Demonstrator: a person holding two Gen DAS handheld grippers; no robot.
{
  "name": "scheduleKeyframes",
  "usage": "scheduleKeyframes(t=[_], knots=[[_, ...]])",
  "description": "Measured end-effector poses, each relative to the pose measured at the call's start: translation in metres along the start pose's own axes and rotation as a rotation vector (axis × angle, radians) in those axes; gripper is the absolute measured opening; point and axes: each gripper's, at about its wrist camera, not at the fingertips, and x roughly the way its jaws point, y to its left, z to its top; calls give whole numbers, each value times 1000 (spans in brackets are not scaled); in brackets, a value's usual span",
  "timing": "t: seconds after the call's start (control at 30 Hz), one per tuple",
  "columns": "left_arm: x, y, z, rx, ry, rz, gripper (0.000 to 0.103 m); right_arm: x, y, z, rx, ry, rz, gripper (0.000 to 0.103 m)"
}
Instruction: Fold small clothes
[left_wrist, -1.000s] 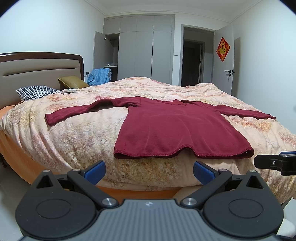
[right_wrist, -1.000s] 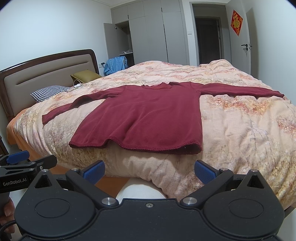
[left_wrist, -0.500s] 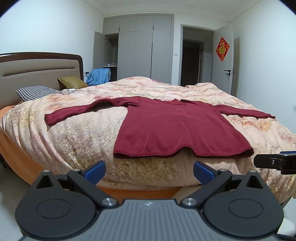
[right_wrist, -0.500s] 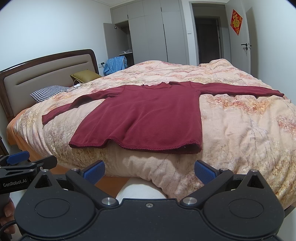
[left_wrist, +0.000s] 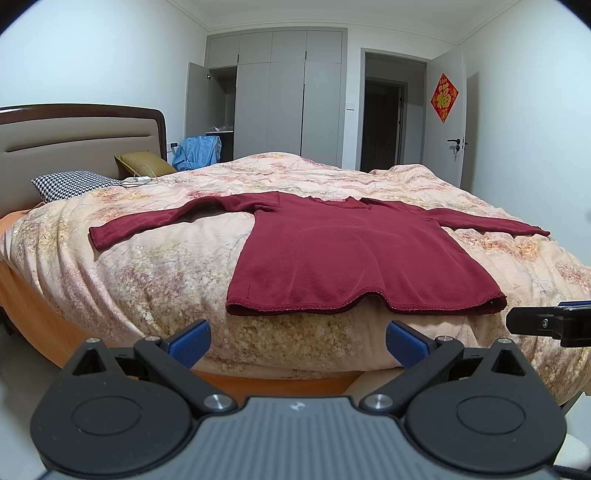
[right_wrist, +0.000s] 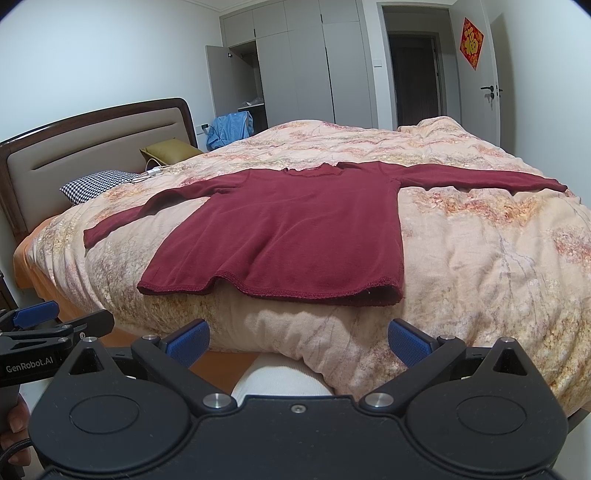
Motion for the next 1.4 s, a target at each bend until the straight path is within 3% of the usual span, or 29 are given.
scheduleKeyframes(t=[0.6,0.83,0.9,1.03,1.17,1.4], knots=[[4,-3,0,1,10,-1,103,-1,-5,-1,31,-7,-13,103],[10,0,2,-5,57,40,103,8,-40,3,205,20,7,103],[13,0,3,-4,76,52,103,12,-48,10,177,-2,-21,103],[21,-2,8,22,112,60,103,21,-64,34,100,-90,-155,103],[36,-7,23,34,133,50,103,30,-87,54,123,-159,-189,103],[73,-8,59,10,141,53,103,64,-124,63,132,-137,-230,103]])
